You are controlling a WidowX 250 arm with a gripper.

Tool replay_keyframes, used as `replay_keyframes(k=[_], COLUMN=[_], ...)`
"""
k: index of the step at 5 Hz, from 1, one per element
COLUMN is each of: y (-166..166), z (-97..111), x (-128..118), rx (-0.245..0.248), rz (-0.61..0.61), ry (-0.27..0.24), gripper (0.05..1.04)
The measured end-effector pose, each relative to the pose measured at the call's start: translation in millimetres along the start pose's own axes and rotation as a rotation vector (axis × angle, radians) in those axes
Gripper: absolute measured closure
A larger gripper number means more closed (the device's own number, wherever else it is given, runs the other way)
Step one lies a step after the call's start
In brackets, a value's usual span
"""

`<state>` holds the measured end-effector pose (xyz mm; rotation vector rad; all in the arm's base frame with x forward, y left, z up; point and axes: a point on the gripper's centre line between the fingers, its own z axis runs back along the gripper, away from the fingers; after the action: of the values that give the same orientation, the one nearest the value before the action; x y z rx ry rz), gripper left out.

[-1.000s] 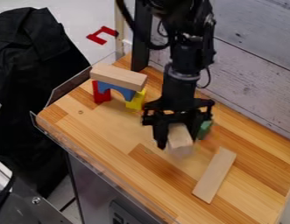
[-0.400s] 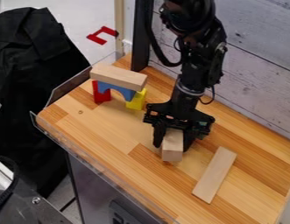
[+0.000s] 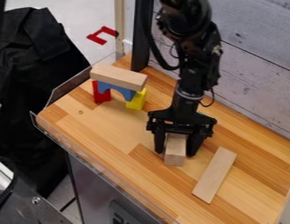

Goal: Take the arch from tower and put it on the table

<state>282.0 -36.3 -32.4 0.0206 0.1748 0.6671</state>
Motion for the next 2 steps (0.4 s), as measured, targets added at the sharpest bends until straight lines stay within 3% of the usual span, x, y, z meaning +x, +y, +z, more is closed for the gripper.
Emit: replay_keyframes(k=[1, 2], y=[-0.2, -5.5], z=[0.1, 8.0], x=[0.1, 0.8], rx=[-0.065, -0.115], rz=[0.039, 0.039], ry=[0.015, -0.001], gripper=[0.083, 0.084])
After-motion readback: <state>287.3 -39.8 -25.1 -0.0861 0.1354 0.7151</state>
